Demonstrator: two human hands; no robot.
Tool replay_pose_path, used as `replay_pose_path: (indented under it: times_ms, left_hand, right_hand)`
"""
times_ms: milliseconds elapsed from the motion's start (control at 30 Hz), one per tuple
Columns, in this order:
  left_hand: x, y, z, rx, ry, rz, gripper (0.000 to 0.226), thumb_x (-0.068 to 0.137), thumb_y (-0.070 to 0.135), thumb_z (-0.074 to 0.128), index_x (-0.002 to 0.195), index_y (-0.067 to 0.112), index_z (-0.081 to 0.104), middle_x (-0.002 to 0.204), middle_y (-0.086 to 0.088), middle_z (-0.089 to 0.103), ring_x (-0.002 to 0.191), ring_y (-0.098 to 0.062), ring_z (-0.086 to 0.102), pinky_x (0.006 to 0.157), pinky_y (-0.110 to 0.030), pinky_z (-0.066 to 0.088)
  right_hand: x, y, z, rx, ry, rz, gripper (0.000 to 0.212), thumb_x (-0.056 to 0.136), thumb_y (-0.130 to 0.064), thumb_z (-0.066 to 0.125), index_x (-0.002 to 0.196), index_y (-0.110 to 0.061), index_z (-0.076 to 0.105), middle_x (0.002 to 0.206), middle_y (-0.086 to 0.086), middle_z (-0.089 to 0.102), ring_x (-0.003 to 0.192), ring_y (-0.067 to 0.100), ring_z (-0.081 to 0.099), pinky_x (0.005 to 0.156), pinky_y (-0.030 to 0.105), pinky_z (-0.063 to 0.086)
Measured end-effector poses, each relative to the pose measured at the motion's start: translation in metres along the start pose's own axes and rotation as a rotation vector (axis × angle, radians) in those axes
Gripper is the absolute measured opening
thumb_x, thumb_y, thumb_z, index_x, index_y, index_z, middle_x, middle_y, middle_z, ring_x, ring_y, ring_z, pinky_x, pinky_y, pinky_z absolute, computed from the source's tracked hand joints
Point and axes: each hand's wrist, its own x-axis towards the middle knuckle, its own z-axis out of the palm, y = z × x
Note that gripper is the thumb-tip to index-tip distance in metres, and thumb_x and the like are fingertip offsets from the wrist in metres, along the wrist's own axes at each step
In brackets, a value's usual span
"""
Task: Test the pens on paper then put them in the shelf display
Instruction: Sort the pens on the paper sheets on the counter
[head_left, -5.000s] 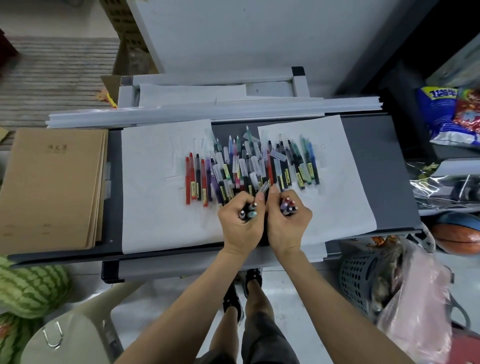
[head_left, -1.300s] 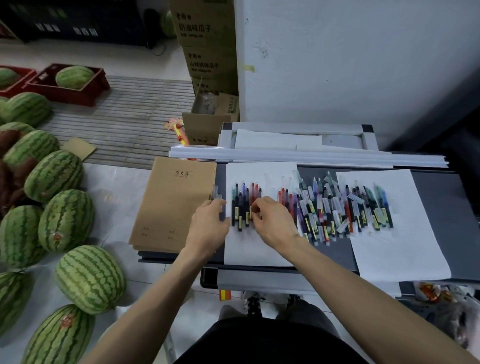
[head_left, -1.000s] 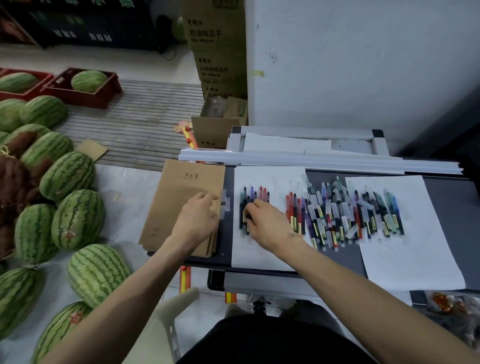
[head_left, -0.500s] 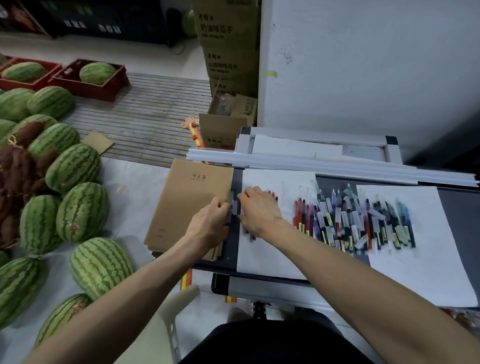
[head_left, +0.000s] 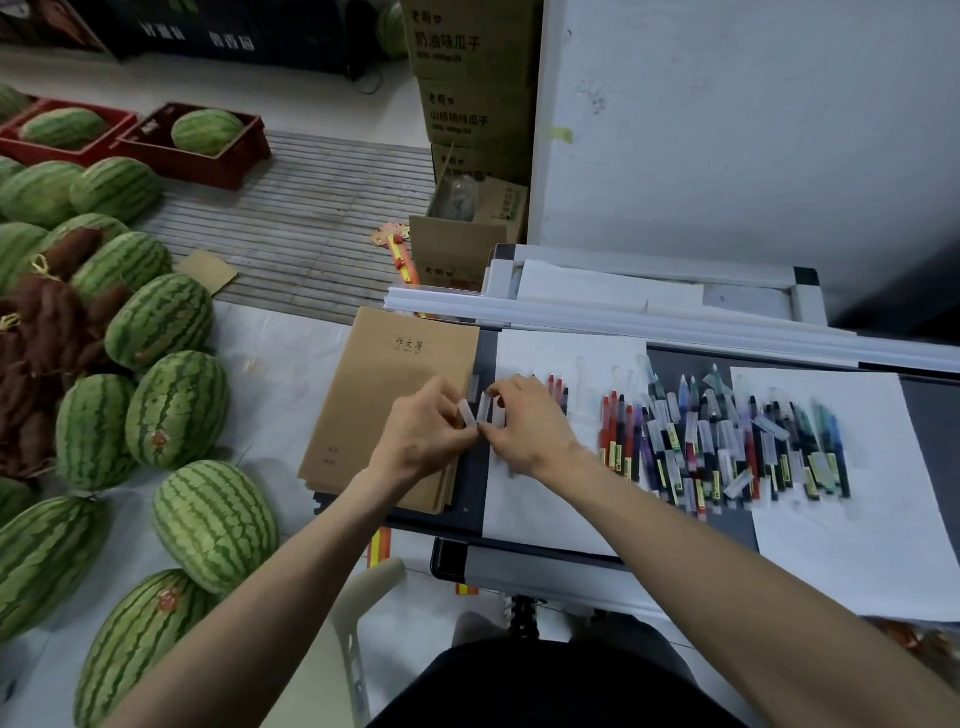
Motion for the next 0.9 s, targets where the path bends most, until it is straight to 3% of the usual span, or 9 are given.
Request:
replay_pose_path:
  times_ms: [67, 133, 200, 300, 367, 467, 633, 767, 900]
  left_hand:
    - [-0.003, -0.003, -0.002, -0.38, -0.019, -0.135, 0.037, 0.079, 0.023, 0.085, 0.11, 0.019, 0.063, 0.097, -0.001, 0.079, 0.087, -0.014, 0.078, 0.074, -0.031, 0.064]
    - [-0.007, -0.004, -0.002, -0.828, -0.085, -0.225, 0.047, 0.083, 0.006, 0.084, 0.124, 0.009, 0.06, 0.113, -0.014, 0.078, 0.101, -0.029, 0.078, 0.08, -0.034, 0.064]
    - [-0.011, -0.004, 0.0, -1.137, -0.105, -0.309, 0.044, 0.09, -0.009, 0.072, 0.13, 0.003, 0.056, 0.119, -0.02, 0.075, 0.108, -0.04, 0.075, 0.081, -0.034, 0.064]
    - [-0.013, 0.0, 0.006, -1.246, -0.085, -0.392, 0.03, 0.097, -0.01, 0.057, 0.124, 0.002, 0.059, 0.111, -0.021, 0.076, 0.093, -0.035, 0.075, 0.074, -0.033, 0.062]
    - [-0.012, 0.003, 0.01, -1.224, -0.076, -0.427, 0.014, 0.098, 0.0, 0.053, 0.107, 0.002, 0.064, 0.094, -0.018, 0.07, 0.075, -0.026, 0.067, 0.066, -0.031, 0.057]
    - [-0.006, 0.007, 0.008, -1.183, -0.085, -0.438, 0.019, 0.093, 0.01, 0.053, 0.074, 0.013, 0.055, 0.075, -0.008, 0.054, 0.063, -0.018, 0.05, 0.056, -0.027, 0.045]
    - [0.008, 0.018, -0.002, -1.038, -0.133, -0.381, 0.042, 0.093, 0.011, 0.054, 0.053, 0.024, 0.052, 0.06, -0.001, 0.045, 0.053, -0.016, 0.042, 0.049, -0.027, 0.028]
    - [0.018, 0.03, -0.001, -1.017, -0.133, -0.401, 0.02, 0.089, 0.003, 0.05, 0.072, 0.014, 0.048, 0.063, -0.006, 0.051, 0.055, -0.018, 0.048, 0.049, -0.026, 0.041]
    - [0.024, 0.035, 0.005, -0.928, -0.167, -0.403, 0.022, 0.079, -0.007, 0.035, 0.082, 0.015, 0.038, 0.062, -0.004, 0.046, 0.047, -0.013, 0.035, 0.04, -0.022, 0.022]
  right_hand:
    - [-0.01, -0.001, -0.007, 0.33, 0.025, 0.168, 0.044, 0.088, -0.037, 0.078, 0.126, -0.02, 0.064, 0.108, -0.004, 0.069, 0.099, 0.013, 0.066, 0.087, 0.027, 0.056]
    - [-0.022, 0.002, -0.015, 0.664, 0.015, 0.306, 0.04, 0.084, -0.032, 0.083, 0.12, -0.022, 0.066, 0.1, -0.007, 0.074, 0.09, 0.009, 0.071, 0.077, 0.023, 0.055]
    - [-0.035, 0.009, -0.022, 1.041, -0.025, 0.372, 0.038, 0.086, -0.016, 0.082, 0.121, -0.013, 0.067, 0.105, 0.005, 0.077, 0.089, 0.018, 0.074, 0.073, 0.027, 0.053]
    - [-0.054, 0.016, -0.03, 1.572, -0.092, 0.472, 0.034, 0.092, 0.006, 0.067, 0.126, 0.0, 0.063, 0.112, 0.022, 0.074, 0.087, 0.03, 0.072, 0.072, 0.028, 0.057]
    - [-0.062, 0.019, -0.031, 1.735, -0.111, 0.56, 0.028, 0.094, 0.0, 0.065, 0.122, 0.001, 0.066, 0.107, 0.021, 0.073, 0.081, 0.027, 0.07, 0.071, 0.027, 0.06]
    - [-0.068, 0.025, -0.031, 1.759, -0.103, 0.7, 0.014, 0.096, -0.02, 0.069, 0.101, -0.007, 0.071, 0.086, 0.011, 0.068, 0.069, 0.022, 0.062, 0.065, 0.03, 0.056]
    - [-0.078, 0.048, -0.037, 1.521, 0.085, 0.819, 0.033, 0.103, -0.028, 0.061, 0.073, -0.015, 0.059, 0.063, 0.005, 0.052, 0.054, 0.019, 0.048, 0.051, 0.028, 0.038]
    - [-0.086, 0.064, -0.048, 1.402, 0.154, 0.821, 0.029, 0.105, -0.019, 0.056, 0.08, -0.008, 0.067, 0.063, 0.006, 0.056, 0.052, 0.019, 0.051, 0.048, 0.027, 0.039]
    - [-0.087, 0.072, -0.055, 1.117, 0.24, 0.752, 0.026, 0.105, -0.014, 0.053, 0.093, -0.004, 0.073, 0.064, 0.001, 0.061, 0.052, 0.015, 0.052, 0.048, 0.025, 0.043]
